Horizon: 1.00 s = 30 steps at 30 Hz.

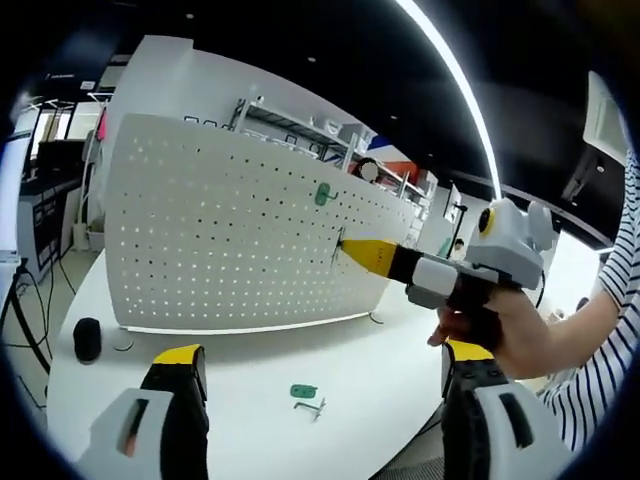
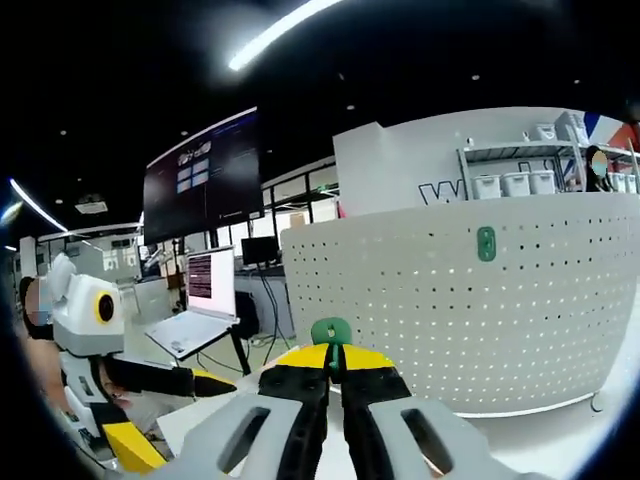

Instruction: Insert the hook assembly into the mounting plate slot until the hook locks in place.

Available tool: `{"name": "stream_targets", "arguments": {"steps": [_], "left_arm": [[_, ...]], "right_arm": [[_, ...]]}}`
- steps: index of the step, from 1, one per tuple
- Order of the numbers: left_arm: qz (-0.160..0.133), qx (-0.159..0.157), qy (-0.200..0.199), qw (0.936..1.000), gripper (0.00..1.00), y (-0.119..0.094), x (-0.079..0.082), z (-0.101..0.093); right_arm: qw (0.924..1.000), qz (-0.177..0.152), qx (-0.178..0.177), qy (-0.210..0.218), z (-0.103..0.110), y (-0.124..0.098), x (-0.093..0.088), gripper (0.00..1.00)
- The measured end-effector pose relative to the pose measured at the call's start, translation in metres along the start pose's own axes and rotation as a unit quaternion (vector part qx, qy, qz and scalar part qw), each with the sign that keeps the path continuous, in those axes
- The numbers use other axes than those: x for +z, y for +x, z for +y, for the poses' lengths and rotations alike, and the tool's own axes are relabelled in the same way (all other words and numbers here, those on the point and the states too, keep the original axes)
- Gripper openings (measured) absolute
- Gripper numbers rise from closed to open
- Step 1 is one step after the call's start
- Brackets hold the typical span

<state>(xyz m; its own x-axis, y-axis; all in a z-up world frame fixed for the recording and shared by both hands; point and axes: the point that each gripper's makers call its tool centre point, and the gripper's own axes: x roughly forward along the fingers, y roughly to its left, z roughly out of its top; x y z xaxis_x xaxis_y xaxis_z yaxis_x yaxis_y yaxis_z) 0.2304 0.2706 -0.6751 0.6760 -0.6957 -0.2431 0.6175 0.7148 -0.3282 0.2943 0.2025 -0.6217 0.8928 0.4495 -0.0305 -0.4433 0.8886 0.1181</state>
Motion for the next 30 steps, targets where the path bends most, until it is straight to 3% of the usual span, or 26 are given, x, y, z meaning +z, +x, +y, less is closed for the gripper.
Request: {"name": "stream_targets", "arguments": {"steps": [11, 17, 30], "left_arm": [[0.006, 0.004, -0.006, 1.0, 1.0, -0.001, -0.003, 0.004], [0.01, 0.003, -0.007, 0.9999, 1.0, 0.002, -0.004, 0.005], [0.008, 0.007, -0.012, 0.9999, 0.98, 0.003, -0.003, 0.012]], "right_arm": [[0.9984, -0.021, -0.052, -0.008, -0.035, 0.016, 0.01, 0.0], [0.9951, -0.042, -0.089, -0.001, -0.066, 0.026, 0.025, 0.0], [0.986, -0.057, -0.157, -0.002, -0.132, 0.029, 0.037, 0.0]]}}
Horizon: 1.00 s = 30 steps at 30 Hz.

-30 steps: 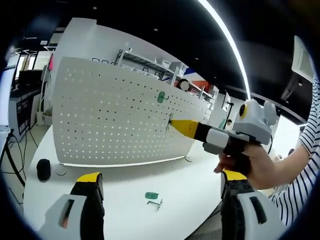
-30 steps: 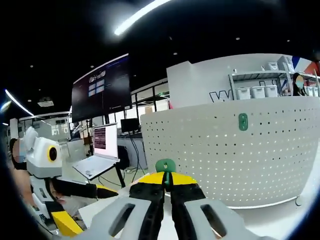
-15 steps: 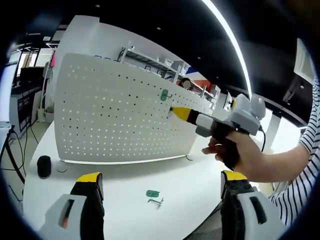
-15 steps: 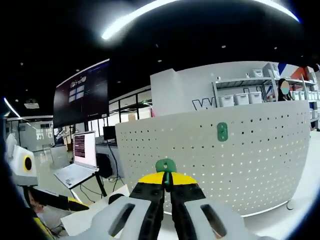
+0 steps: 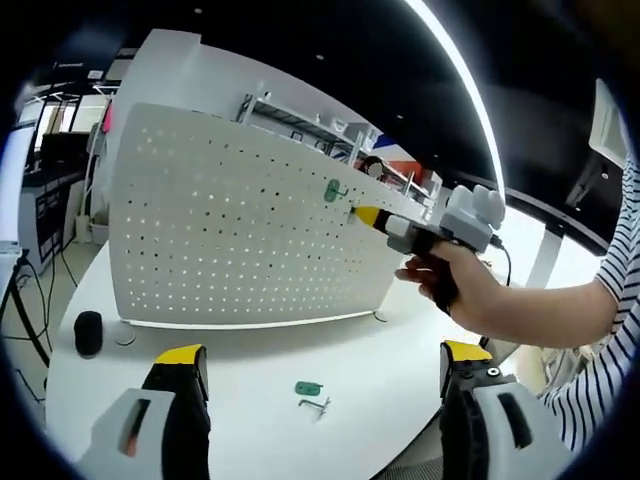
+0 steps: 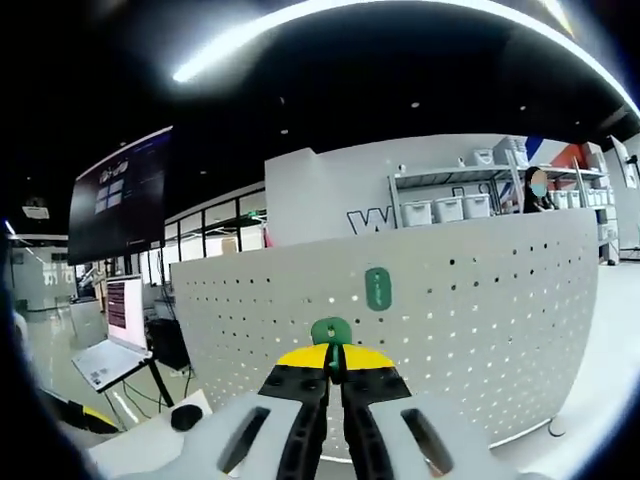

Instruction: Insert the hook assembly into the mounting plate slot until the hook locks in place.

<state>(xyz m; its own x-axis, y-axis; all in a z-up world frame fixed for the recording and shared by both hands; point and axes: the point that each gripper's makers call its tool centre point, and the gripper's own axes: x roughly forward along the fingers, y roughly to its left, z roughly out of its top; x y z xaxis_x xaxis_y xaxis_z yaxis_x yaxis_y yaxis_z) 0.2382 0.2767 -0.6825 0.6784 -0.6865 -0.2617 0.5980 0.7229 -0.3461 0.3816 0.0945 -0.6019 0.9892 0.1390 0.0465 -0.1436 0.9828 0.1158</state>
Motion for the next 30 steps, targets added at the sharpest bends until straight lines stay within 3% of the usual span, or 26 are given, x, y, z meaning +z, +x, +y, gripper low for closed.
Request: {"name": "stream_targets", "arguments": {"steps": [12, 30], "left_arm": [[0.007, -0.001, -0.005, 1.0, 0.98, 0.005, -0.004, 0.003], [0.023, 0.016, -0.015, 0.9995, 0.97, 0.003, -0.014, 0.02]], "right_arm": [[0.999, -0.014, -0.042, -0.011, -0.042, 0.014, 0.01, 0.0], [0.9972, -0.04, -0.062, -0.011, -0.061, 0.043, 0.027, 0.0]]}}
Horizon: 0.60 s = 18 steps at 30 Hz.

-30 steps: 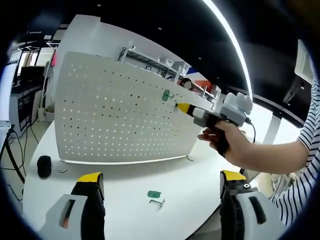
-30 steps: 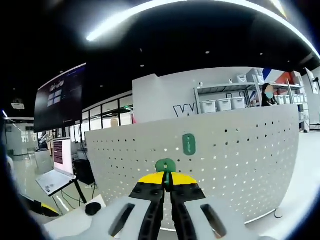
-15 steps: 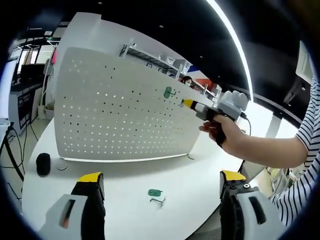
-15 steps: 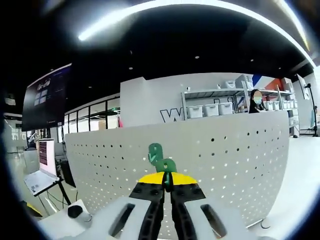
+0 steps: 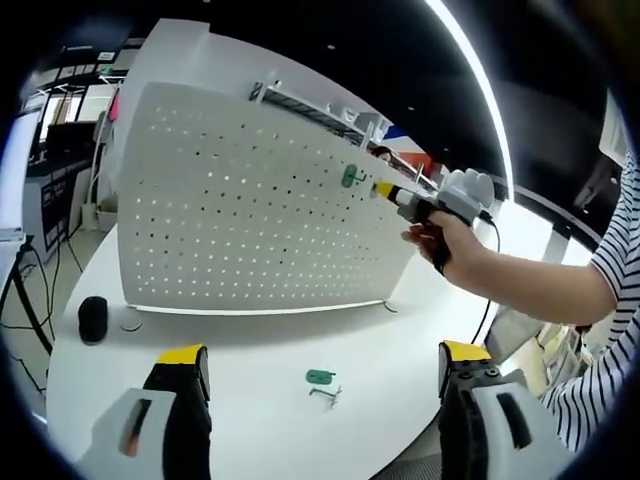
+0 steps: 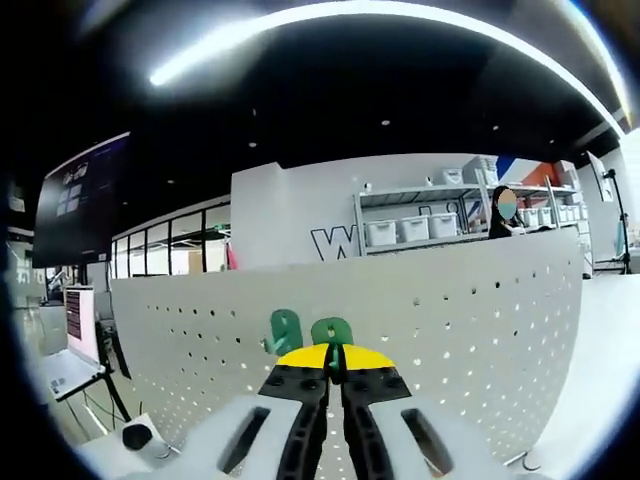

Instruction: Insert the hook assembly into the mounting plate slot until the hook locks in place.

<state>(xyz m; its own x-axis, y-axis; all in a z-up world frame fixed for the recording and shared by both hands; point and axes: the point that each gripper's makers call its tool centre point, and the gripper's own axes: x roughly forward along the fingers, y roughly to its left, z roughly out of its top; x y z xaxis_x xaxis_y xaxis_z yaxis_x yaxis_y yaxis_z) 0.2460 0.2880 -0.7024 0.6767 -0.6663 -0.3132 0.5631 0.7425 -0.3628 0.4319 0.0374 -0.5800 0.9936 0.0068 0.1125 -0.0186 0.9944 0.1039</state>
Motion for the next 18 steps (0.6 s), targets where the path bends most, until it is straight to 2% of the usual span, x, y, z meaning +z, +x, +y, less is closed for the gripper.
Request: {"name": "stream_targets", "arguments": {"steps": [9, 18], "left_arm": [[0.004, 0.002, -0.005, 1.0, 0.97, 0.004, -0.002, 0.004], [0.007, 0.002, -0.007, 0.9999, 0.96, 0.009, -0.002, 0.007]], "right_arm": [[0.9999, -0.015, -0.008, -0.004, -0.004, 0.016, 0.01, 0.0], [0.9998, -0.013, -0.015, 0.004, -0.008, 0.02, 0.007, 0.0]]}}
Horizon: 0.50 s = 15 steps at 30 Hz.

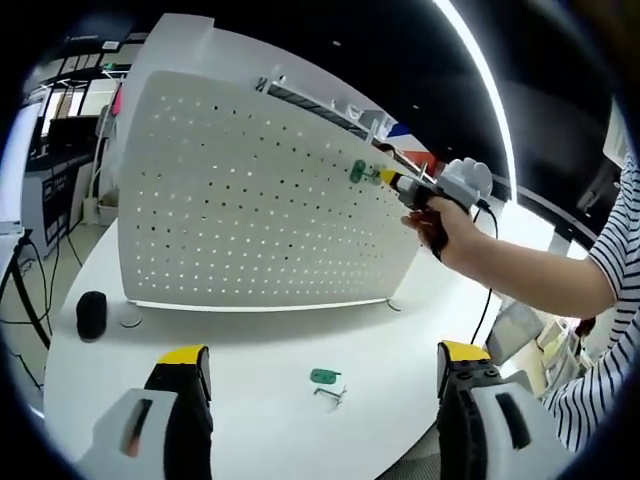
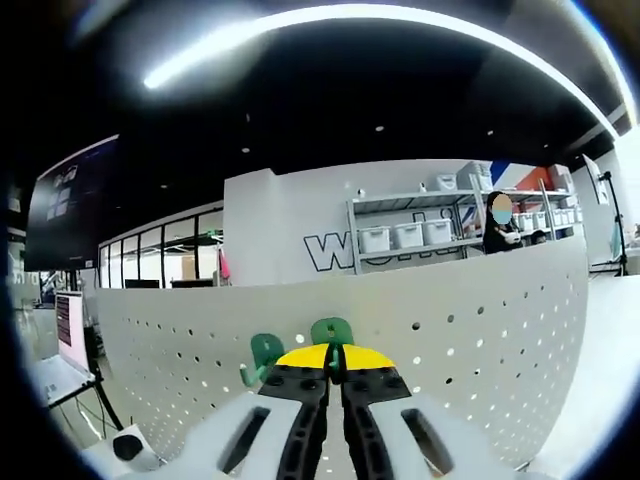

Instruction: Insert the hook assembly into the mounting plate slot until the hook locks in place.

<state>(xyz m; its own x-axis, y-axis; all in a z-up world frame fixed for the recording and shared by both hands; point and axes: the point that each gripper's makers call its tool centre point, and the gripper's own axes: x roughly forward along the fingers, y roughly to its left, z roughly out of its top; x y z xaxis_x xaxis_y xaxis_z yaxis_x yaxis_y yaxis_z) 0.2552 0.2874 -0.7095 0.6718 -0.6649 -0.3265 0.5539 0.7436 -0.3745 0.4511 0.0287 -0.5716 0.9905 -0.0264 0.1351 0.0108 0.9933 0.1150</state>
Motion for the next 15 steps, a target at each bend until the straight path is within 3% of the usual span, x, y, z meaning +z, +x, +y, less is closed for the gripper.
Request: {"name": "stream_targets", "arguments": {"steps": [15], "left_arm": [[0.005, 0.005, -0.002, 1.0, 0.95, -0.001, -0.0033, 0.0043]], "right_arm": [[0.9999, -0.002, -0.011, -0.006, -0.0022, 0.0023, -0.0079, 0.0]]}}
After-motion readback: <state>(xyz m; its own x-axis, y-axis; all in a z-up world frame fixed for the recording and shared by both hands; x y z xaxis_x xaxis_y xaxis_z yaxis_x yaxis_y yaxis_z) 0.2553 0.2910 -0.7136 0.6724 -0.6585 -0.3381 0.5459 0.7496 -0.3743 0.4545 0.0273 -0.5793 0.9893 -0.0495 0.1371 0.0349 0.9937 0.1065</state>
